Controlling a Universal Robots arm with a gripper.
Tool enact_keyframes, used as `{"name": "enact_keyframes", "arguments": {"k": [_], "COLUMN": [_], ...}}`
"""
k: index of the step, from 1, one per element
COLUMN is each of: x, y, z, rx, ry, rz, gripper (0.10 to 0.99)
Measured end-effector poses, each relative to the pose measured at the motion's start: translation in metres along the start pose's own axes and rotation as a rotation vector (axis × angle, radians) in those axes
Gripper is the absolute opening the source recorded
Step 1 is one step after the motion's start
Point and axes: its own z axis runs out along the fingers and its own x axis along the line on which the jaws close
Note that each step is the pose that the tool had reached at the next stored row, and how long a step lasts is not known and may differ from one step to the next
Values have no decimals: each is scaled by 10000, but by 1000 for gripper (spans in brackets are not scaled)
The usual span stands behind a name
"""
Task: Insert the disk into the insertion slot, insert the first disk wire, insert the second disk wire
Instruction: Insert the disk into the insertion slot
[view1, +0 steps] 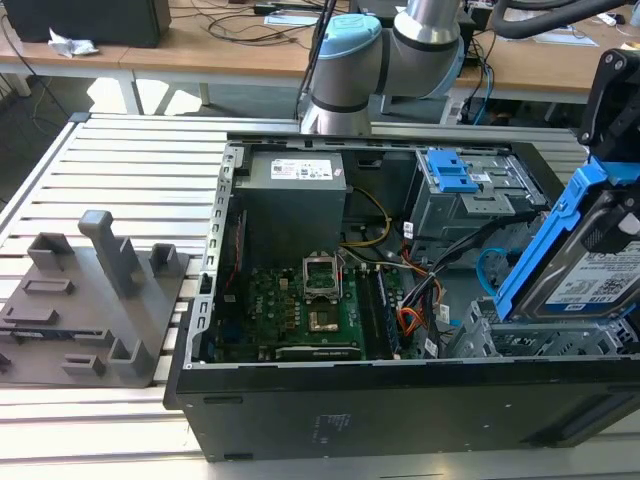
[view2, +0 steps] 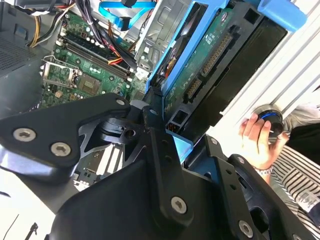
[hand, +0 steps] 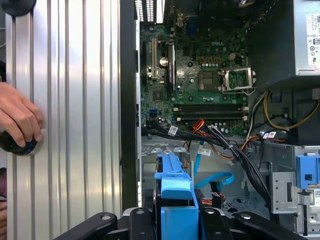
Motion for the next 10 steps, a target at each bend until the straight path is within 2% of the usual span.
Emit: {"name": "enact_keyframes", "arguments": {"k": [10], "x": [-1], "y": [-4], "z": [93], "rx": [0], "ry": [-1], "rz": [0], "gripper": [365]}}
